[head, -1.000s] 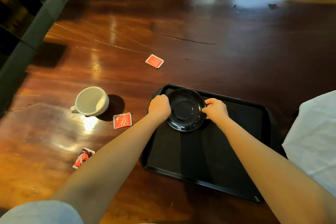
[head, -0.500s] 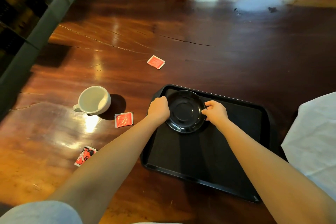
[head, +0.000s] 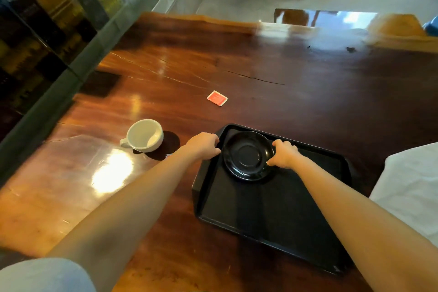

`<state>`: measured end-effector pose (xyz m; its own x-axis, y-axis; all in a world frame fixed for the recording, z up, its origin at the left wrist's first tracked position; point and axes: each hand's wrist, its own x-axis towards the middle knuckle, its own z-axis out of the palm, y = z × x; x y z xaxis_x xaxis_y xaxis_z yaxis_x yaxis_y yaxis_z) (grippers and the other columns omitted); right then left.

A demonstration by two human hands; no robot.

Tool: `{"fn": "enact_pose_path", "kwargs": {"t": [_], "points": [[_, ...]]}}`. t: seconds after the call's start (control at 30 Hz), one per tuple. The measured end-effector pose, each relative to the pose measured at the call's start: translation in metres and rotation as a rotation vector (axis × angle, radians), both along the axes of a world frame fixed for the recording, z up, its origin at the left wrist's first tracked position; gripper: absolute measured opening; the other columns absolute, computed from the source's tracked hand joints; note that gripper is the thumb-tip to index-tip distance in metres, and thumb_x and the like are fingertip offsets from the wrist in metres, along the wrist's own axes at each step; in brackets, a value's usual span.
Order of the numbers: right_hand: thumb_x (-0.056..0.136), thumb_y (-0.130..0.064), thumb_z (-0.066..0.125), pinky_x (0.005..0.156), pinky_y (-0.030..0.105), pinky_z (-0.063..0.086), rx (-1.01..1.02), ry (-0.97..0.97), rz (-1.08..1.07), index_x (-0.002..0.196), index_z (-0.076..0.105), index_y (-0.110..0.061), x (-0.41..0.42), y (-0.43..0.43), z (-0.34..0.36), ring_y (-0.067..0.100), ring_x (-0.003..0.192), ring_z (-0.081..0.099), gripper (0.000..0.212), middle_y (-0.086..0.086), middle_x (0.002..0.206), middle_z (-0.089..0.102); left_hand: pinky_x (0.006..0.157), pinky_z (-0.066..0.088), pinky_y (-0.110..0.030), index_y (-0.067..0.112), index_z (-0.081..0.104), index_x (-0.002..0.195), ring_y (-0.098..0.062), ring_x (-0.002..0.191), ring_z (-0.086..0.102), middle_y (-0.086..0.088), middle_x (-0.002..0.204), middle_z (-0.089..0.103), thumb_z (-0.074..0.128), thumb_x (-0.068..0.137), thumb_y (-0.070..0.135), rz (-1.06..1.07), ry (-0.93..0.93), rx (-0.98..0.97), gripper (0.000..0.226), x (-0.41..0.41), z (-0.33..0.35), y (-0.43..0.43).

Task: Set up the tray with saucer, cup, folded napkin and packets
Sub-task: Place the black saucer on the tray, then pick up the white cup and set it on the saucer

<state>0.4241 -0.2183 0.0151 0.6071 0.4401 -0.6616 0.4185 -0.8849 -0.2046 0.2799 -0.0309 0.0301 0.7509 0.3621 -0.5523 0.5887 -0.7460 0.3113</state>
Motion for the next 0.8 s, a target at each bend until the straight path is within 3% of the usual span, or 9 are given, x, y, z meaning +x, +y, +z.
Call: {"fn": "enact_pose_path", "kwargs": {"t": [0.17,0.43,0.6,0.8], "points": [[0.08,-0.033,0.067,0.105,0.047,0.036,-0.057,-0.085,0.288,0.14,0.029,-0.011,-0.011,0.035,0.026,0.04,0.128,0.033,0.074,0.018,0.14,0.035,0.096,0.041,-0.031,0.012,0.046,0.133,-0.024,0.12,0.051,-0.008,0.134,0.054,0.058,0.09,0.035,-0.008,0.096,-0.106,0.051,-0.041,0.018,0.016],[0.081,-0.039,0.066,0.108,0.051,0.031,-0.017,-0.025,0.689,0.144,0.024,-0.011,-0.075,0.109,0.034,0.039,0.135,0.025,0.081,0.016,0.146,0.03,0.095,0.04,-0.029,0.015,0.05,0.131,-0.023,0.116,0.054,-0.006,0.131,0.057,0.06,0.087,0.037,0.161,0.144,-0.075,0.05,-0.135,0.026,0.035],[0.081,-0.042,0.066,0.109,0.049,0.031,-0.002,-0.002,0.799,0.142,0.026,-0.012,-0.12,0.142,0.022,0.039,0.132,0.029,0.079,0.017,0.144,0.033,0.102,0.042,-0.032,0.016,0.046,0.133,-0.022,0.117,0.053,-0.005,0.135,0.053,0.058,0.088,0.039,0.254,0.23,-0.082,0.052,-0.184,0.016,0.061],[0.081,-0.041,0.065,0.108,0.048,0.033,-0.035,0.026,0.752,0.14,0.029,-0.012,-0.138,0.176,0.002,0.035,0.129,0.034,0.075,0.015,0.139,0.038,0.103,0.038,-0.032,0.013,0.041,0.137,-0.024,0.123,0.048,-0.007,0.138,0.05,0.055,0.09,0.037,0.285,0.244,-0.067,0.055,-0.206,-0.003,0.114]]}}
